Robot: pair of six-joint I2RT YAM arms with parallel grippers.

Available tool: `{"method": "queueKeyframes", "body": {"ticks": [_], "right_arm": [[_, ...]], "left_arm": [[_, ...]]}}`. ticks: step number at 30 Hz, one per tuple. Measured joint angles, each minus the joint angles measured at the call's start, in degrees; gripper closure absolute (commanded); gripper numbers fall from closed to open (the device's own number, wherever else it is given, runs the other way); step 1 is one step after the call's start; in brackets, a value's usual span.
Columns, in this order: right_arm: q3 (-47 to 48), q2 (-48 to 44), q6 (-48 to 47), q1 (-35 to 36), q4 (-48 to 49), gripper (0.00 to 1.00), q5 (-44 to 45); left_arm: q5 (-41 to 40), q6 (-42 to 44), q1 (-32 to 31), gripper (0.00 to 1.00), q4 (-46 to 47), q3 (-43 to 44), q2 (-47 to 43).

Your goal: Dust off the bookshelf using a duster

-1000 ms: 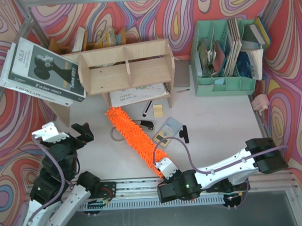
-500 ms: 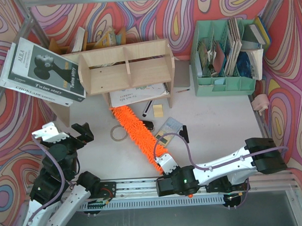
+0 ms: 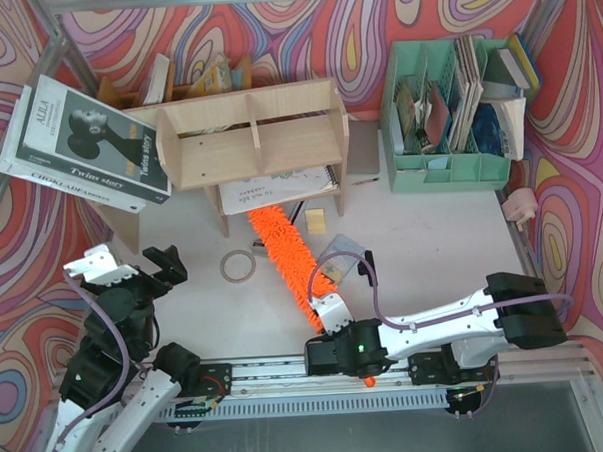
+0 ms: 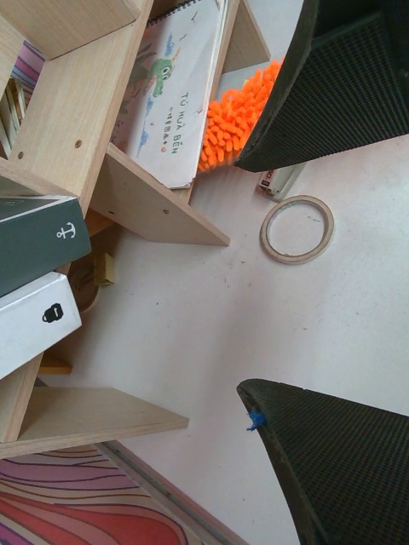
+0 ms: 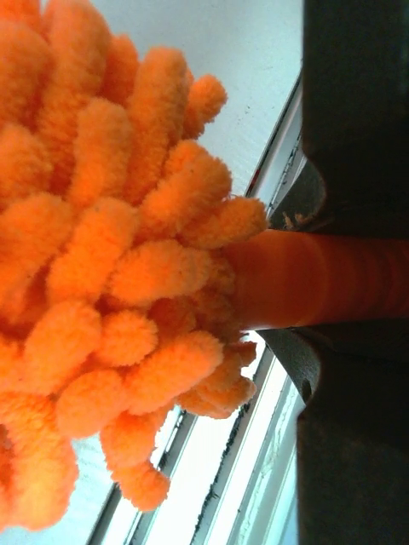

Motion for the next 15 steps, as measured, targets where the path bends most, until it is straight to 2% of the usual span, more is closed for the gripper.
{"method": "queueKeyframes", "body": {"ticks": [8, 15], "right_arm": [[-3.6, -4.7, 5.4, -1.6, -3.3, 1.00, 0.0], [-1.8, -3.9, 2.4, -1.8, -3.0, 1.00, -0.1]], "left_arm": [[0.0, 0.0, 0.0, 0.02, 0.0, 0.0, 0.0], [0.0, 0.0, 0.0, 0.02, 0.0, 0.0, 0.0]]}}
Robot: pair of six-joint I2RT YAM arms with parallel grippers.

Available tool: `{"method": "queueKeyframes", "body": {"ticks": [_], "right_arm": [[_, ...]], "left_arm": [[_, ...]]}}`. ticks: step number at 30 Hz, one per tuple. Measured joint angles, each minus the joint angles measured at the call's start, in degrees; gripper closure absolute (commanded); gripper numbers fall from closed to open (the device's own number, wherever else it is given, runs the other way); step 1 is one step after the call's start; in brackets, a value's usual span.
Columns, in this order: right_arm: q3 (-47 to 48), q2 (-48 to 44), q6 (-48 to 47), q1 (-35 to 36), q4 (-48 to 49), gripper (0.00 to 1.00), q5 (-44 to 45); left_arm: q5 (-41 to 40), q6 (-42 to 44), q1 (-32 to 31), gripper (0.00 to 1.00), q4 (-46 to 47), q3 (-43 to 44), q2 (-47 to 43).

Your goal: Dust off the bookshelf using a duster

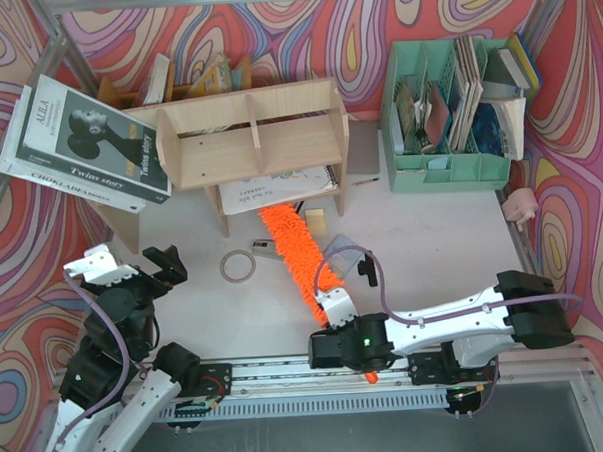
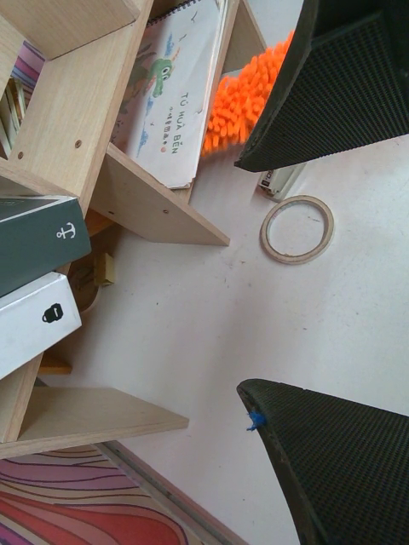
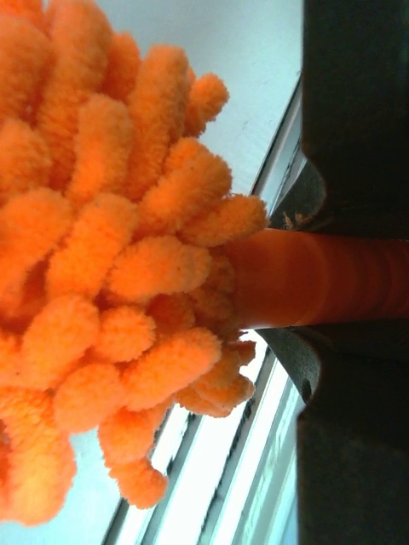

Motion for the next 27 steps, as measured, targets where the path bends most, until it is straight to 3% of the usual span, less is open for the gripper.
{"method": "queueKeyframes", "body": {"ticks": [10, 27], "right_arm": [[6.9, 7.0, -10.2, 0.0, 7.4, 1.00, -1.9], [1.3, 4.0, -2.0, -0.6, 3.7, 1.00, -1.2]], "left_arm": [[0.0, 0.0, 0.0, 0.02, 0.0, 0.0, 0.0], [0.0, 0.0, 0.0, 0.02, 0.0, 0.0, 0.0]]}}
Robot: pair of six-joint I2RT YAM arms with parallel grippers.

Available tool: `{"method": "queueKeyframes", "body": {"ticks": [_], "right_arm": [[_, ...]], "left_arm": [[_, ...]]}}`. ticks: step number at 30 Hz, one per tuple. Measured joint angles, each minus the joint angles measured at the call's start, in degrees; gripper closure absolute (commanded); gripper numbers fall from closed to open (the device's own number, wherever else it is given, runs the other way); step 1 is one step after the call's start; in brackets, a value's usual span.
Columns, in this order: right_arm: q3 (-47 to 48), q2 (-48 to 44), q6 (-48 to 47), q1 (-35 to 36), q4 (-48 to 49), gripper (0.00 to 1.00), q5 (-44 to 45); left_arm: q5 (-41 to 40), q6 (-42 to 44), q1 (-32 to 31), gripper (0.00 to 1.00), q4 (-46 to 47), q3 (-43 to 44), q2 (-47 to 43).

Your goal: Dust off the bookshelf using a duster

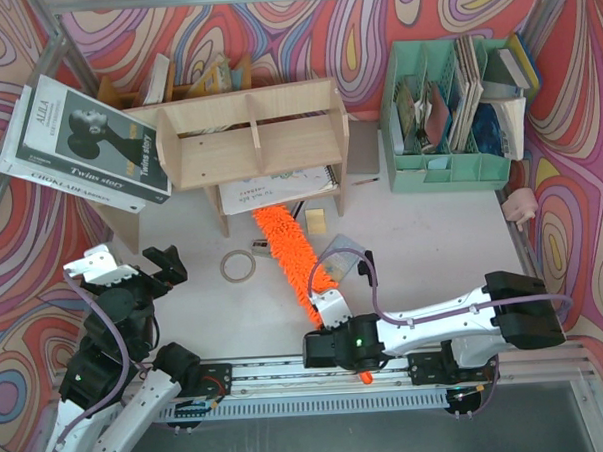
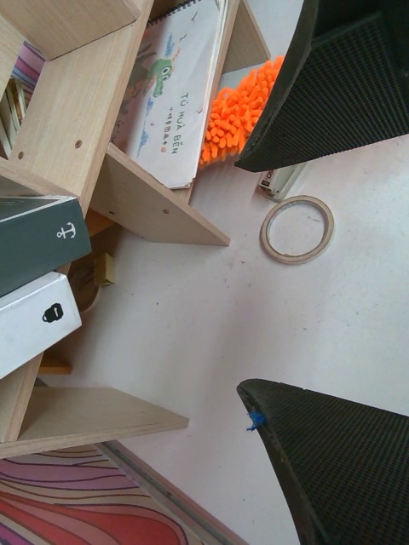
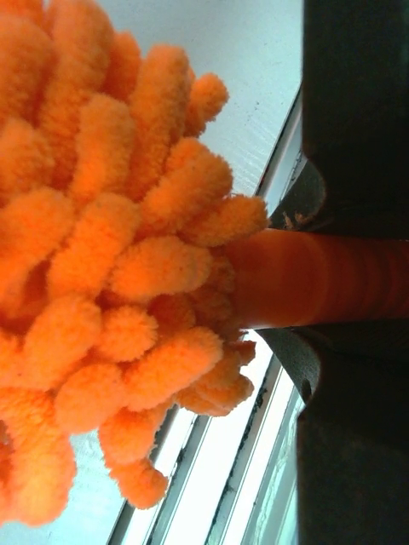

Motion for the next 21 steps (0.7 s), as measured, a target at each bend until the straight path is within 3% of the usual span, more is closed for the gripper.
{"method": "queueKeyframes", "body": {"ticks": [12, 21], "right_arm": [[8.9, 8.7, -7.8, -0.5, 6.0, 1.00, 0.5], [4.2, 5.9, -4.7, -2.3, 4.9, 1.00, 0.4]], "left_arm": [[0.0, 0.0, 0.0, 0.02, 0.0, 0.0, 0.0], [0.0, 0.0, 0.0, 0.02, 0.0, 0.0, 0.0]]}}
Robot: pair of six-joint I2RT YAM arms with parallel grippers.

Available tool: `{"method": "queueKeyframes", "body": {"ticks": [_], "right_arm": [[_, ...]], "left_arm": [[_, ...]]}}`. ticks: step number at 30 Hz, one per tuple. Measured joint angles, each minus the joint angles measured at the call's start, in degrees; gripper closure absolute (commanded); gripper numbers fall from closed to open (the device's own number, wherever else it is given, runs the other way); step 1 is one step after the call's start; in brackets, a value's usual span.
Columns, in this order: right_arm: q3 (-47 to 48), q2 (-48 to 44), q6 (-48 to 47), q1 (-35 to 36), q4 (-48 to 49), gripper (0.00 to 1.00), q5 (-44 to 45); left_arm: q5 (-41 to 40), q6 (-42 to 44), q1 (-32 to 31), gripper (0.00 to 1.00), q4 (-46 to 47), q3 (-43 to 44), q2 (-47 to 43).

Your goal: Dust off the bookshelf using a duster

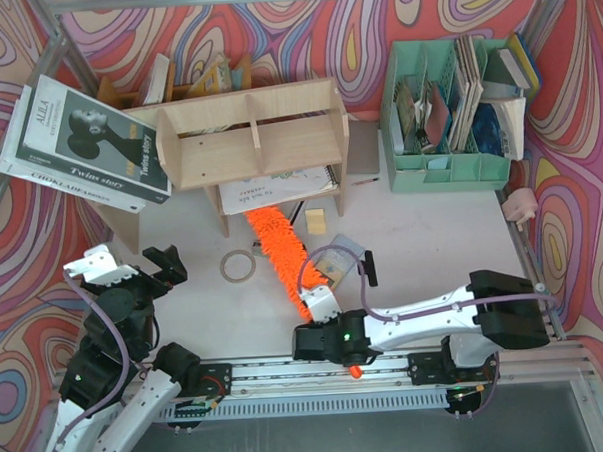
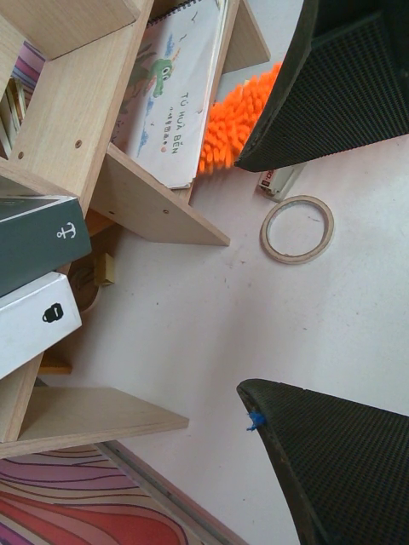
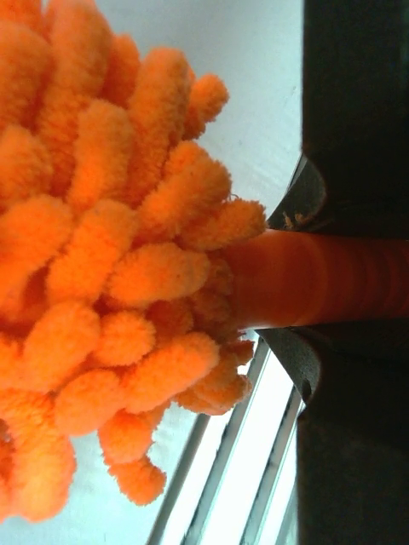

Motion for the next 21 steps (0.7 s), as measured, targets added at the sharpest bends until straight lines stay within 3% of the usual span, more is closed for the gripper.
{"method": "queueKeyframes", "body": {"ticks": [8, 21], "right_arm": [[-2.9, -3.6, 2.2, -1.7, -1.5, 1.00, -0.1], [4.2, 3.5, -5.7, -2.0, 4.1, 1.00, -1.6]], "left_arm": [[0.0, 0.0, 0.0, 0.02, 0.0, 0.0, 0.0], [0.0, 0.0, 0.0, 0.02, 0.0, 0.0, 0.0]]}}
